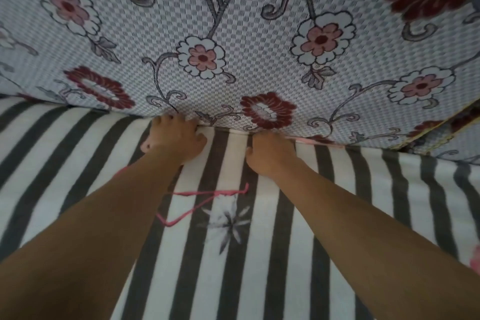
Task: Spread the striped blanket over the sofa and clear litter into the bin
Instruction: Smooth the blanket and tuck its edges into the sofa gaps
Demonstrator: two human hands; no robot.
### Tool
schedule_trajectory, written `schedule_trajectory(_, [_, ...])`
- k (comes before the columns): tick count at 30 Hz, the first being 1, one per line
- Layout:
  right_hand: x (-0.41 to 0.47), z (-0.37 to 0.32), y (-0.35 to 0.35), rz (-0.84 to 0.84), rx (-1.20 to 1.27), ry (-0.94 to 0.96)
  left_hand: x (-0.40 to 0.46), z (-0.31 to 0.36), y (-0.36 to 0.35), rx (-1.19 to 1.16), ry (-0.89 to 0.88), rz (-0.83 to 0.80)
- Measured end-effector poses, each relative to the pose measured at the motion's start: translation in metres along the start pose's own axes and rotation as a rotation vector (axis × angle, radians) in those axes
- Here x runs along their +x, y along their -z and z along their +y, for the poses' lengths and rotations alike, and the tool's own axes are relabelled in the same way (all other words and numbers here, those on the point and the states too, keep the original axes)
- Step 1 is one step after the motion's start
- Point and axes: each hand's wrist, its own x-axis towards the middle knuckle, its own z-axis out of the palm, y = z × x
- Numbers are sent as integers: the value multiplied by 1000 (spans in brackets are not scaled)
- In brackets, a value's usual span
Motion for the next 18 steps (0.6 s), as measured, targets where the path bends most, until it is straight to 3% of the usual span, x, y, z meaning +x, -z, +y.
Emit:
schedule_trajectory(3, [11,11,-6,-151,65,-5,1,-10,-11,-14,-12,-55])
schedule_trajectory(9, [14,25,-21,-258,70,3,13,-8,-14,-14,24,-205])
schedule_trajectory(11, [5,27,-18,-185,54,48,5,8,-1,29,59,-174])
schedule_trajectory(14, [-9,43,-10,-13,28,44,-12,59,13,-91,-225,-17])
schedule_trajectory(16, [-19,66,-9,23,6,-102,-19,91,14,-203,-329,-37])
schedule_trajectory(18, [-26,91,-14,4,16,-215,-14,108,8,-227,-271,-61])
